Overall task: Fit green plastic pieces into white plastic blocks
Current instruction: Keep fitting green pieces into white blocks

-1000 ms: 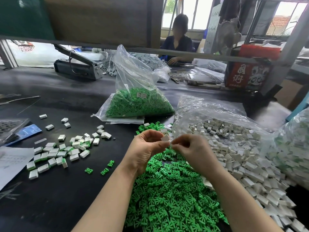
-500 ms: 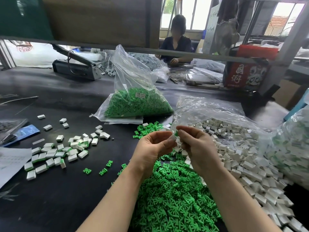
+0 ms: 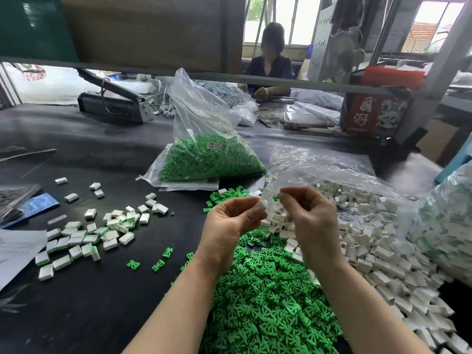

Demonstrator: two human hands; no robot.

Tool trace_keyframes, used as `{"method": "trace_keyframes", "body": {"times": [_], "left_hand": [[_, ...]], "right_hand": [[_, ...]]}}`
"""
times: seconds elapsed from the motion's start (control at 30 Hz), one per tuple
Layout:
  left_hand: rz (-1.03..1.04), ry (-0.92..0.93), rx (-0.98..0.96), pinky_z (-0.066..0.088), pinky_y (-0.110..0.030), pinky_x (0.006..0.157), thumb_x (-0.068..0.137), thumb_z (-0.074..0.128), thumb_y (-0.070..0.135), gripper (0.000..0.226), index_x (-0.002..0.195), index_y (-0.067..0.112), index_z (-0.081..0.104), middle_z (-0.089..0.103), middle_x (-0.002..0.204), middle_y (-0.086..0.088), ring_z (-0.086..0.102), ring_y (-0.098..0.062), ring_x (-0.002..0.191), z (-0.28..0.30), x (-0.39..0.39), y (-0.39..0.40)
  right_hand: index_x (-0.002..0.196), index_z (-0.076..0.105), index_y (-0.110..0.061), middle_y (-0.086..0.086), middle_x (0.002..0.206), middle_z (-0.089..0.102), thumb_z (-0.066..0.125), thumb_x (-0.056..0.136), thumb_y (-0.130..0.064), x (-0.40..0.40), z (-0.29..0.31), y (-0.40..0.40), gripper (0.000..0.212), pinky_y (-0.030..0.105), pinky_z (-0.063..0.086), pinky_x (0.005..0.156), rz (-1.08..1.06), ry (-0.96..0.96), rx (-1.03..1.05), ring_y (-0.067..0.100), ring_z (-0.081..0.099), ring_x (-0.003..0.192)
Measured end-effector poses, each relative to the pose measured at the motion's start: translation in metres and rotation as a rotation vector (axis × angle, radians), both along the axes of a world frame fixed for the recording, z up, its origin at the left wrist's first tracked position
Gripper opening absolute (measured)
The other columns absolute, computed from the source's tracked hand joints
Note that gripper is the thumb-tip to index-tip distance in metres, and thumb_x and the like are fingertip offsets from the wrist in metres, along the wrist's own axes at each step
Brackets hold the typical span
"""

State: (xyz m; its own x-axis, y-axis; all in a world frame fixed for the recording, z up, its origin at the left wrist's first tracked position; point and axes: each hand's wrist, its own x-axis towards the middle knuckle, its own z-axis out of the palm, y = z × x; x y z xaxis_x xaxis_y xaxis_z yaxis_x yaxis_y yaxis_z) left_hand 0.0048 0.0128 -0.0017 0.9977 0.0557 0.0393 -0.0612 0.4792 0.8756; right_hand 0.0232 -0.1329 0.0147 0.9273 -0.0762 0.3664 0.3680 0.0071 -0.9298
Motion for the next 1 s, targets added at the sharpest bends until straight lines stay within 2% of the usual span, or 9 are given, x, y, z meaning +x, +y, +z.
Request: {"method": "trace_keyframes", "body": {"times": [0.1,0.2,0.4,0.6,0.8,1.0], "left_hand": [[0.017,-0.010,0.011,0.058,-0.022,0.070,0.060,0.081,0.017,0.032,0.090,0.009,0.075,0.075,0.087,-0.011,0.071,-0.018,0.076,0.001,0.000,0.003],[-0.004,-0.029,0.077,0.057,-0.023,0.069,0.064,0.081,0.017,0.029,0.091,0.009,0.075,0.075,0.086,-0.010,0.072,-0.017,0.077,0.000,-0.001,0.001],[0.016,-0.039,0.121,0.055,-0.022,0.067,0.063,0.082,0.019,0.024,0.086,0.012,0.077,0.076,0.083,-0.010,0.072,-0.017,0.075,-0.001,-0.002,-0.004],[0.068,-0.033,0.101,0.055,-0.023,0.067,0.066,0.080,0.016,0.032,0.096,0.004,0.074,0.075,0.083,-0.011,0.071,-0.018,0.074,-0.001,-0.001,-0.003],[0.031,-0.061,0.126,0.056,-0.024,0.069,0.066,0.081,0.018,0.030,0.093,0.007,0.075,0.076,0.085,-0.010,0.072,-0.018,0.076,-0.001,-0.002,-0.003],[0.056,-0.046,0.079,0.056,-0.023,0.067,0.066,0.080,0.016,0.031,0.094,0.006,0.074,0.075,0.083,-0.011,0.072,-0.019,0.074,-0.001,-0.002,-0.004]], "right_hand": [[0.090,0.071,-0.015,-0.005,0.080,0.073,0.068,0.087,-0.004,0.000,0.002,-0.002,0.012,0.016,0.051,0.064,0.048,0.023,0.058,0.004,0.066,0.071],[0.091,0.072,-0.012,-0.003,0.081,0.074,0.069,0.086,-0.003,-0.003,-0.001,0.004,0.011,0.015,0.052,0.066,0.075,0.023,0.029,0.005,0.068,0.073],[0.089,0.072,-0.011,-0.002,0.077,0.072,0.069,0.086,-0.002,-0.003,-0.003,0.007,0.009,0.016,0.051,0.064,0.048,0.041,0.053,0.005,0.066,0.070],[0.088,0.071,-0.011,0.003,0.080,0.072,0.070,0.087,-0.004,-0.004,-0.002,0.009,0.008,0.020,0.054,0.069,0.024,0.003,-0.039,0.010,0.067,0.073],[0.088,0.071,-0.010,-0.002,0.075,0.071,0.069,0.087,-0.003,-0.006,-0.003,0.011,0.007,0.016,0.051,0.062,0.032,0.039,0.083,0.006,0.064,0.066],[0.089,0.070,-0.011,-0.002,0.077,0.070,0.069,0.087,-0.005,-0.006,-0.004,0.011,0.006,0.015,0.051,0.063,0.038,0.041,0.050,0.005,0.065,0.068]]}}
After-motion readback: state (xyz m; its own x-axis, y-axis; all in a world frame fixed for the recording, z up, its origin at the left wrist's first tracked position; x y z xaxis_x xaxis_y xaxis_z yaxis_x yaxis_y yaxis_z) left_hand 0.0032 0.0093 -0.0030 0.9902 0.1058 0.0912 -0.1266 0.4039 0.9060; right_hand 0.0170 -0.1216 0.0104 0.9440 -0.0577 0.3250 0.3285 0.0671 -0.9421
